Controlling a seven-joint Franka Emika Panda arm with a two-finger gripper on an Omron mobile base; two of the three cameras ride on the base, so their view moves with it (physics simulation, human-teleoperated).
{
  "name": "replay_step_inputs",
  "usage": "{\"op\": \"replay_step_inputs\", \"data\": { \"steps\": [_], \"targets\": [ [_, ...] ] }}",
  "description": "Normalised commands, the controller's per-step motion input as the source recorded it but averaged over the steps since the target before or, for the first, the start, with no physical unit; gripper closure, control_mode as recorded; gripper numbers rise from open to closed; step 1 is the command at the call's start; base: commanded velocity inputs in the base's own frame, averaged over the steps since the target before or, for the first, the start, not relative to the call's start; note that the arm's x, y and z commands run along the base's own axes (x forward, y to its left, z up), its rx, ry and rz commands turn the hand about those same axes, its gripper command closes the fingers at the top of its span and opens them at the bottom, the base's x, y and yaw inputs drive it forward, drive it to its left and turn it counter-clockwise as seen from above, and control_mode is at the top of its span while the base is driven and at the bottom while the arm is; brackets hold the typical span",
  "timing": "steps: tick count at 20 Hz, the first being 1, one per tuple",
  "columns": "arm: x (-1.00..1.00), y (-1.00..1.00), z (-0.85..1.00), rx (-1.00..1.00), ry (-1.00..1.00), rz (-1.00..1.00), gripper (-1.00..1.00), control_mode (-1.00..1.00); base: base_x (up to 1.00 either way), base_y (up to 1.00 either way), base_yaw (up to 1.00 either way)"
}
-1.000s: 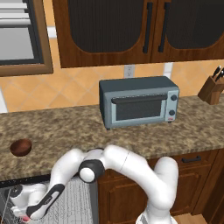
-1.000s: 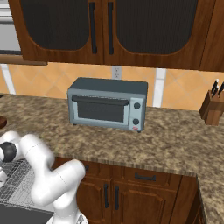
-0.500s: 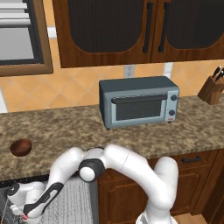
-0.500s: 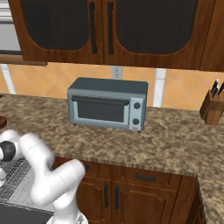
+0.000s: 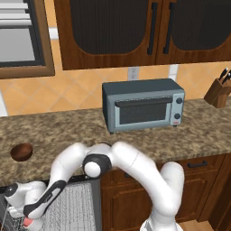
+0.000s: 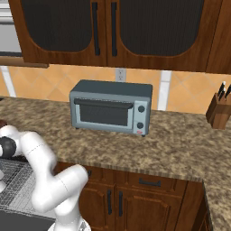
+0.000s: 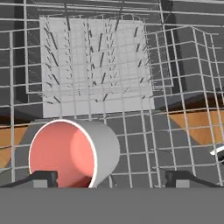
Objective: Pick up the cup and bowl from the counter, place them in the dishwasher, and close the dishwasher door.
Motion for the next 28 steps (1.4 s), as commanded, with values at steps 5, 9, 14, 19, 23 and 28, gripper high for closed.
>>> {"op": "replay_step_inputs", "data": {
  "steps": [5,9,14,19,23,28],
  "targets": [
    [-0.24,-0.01,0.67,0.07,-0.06,0.09,-1.0,-1.0,0.0,0.0,0.0],
    [-0.1,-0.11,0.82,0.09,0.0,0.11,-1.0,-1.0,0.0,0.0,0.0],
    [0.0,-0.15,1.0,0.1,0.15,0.08,-1.0,-1.0,0.0,0.0,0.0],
    [0.12,-0.09,1.0,0.08,0.23,0.07,-1.0,-1.0,0.0,0.0,0.0],
    [0.26,0.0,0.73,0.02,0.18,0.06,-1.0,-1.0,0.0,0.0,0.0],
    [0.31,0.1,0.07,0.0,0.03,0.06,-1.0,-1.0,0.0,0.0,0.0]
  ]
}}
